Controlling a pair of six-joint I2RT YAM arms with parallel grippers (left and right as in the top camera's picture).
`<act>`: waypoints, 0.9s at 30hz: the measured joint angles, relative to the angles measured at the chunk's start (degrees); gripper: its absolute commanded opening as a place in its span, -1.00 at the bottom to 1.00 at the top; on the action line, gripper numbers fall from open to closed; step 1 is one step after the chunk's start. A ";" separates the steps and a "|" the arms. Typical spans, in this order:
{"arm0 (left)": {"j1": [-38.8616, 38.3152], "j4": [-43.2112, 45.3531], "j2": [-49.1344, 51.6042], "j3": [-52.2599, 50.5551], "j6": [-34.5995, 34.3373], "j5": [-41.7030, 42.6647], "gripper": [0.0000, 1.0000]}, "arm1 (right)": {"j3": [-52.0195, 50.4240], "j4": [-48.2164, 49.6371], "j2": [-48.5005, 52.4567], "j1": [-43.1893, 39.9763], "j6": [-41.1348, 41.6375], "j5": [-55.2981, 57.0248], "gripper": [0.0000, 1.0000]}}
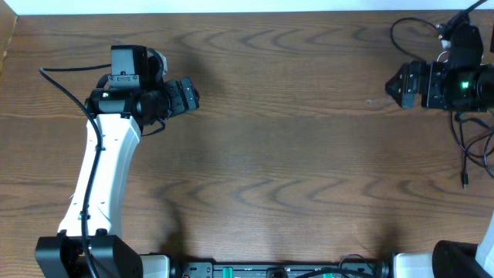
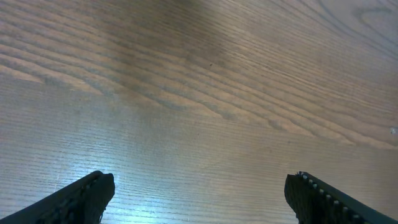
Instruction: Untangle cables
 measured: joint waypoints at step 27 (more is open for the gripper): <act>0.00 0.02 0.00 0.00 0.00 -0.02 0.89 | -3.19 10.78 -2.93 2.38 1.84 6.21 0.98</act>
